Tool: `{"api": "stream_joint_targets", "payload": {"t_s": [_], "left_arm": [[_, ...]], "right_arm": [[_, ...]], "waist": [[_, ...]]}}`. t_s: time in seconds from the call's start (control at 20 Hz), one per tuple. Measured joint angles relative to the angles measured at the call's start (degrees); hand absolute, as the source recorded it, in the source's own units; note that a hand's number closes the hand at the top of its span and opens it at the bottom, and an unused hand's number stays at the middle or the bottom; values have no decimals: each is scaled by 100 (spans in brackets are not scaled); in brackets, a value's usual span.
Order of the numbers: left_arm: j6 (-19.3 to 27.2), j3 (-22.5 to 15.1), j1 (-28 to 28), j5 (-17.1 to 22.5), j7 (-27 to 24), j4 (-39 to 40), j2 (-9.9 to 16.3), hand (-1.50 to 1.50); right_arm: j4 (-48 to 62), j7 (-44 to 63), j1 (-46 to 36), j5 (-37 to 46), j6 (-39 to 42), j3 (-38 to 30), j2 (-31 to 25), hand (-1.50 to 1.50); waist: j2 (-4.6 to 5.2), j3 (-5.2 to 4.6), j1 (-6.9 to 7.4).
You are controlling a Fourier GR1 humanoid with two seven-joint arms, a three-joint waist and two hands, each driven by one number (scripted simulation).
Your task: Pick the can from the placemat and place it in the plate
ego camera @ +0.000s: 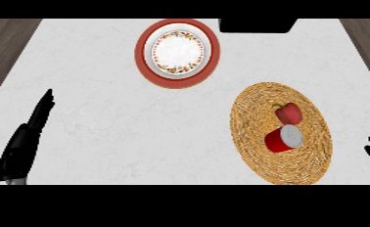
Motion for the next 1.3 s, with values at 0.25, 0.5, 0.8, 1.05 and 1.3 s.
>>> {"api": "stream_joint_targets", "payload": {"t_s": [0.25,0.5,0.8,1.05,1.3], "left_arm": [[-34,32,44,-66,-10,-16,-77,0],[-101,109,25,-178,5,-19,-185,0],[-233,259,201,-282,-169,-42,-301,0],[-367,431,118,-336,-71,-73,-337,0],[-447,501,164,-491,-28,-172,-511,0]], "right_arm": [[587,377,-513,45,641,76,-259,-150],[1115,487,-991,299,1105,258,-16,-150],[1682,265,-1261,536,1632,365,427,-150],[2333,-6,-1545,585,2159,243,686,-150],[2581,37,-1684,985,2296,278,1125,-150]], "waist": [[-4,4,-4],[-10,4,-25],[-14,5,-39],[-14,5,-41],[-15,6,-47]]}}
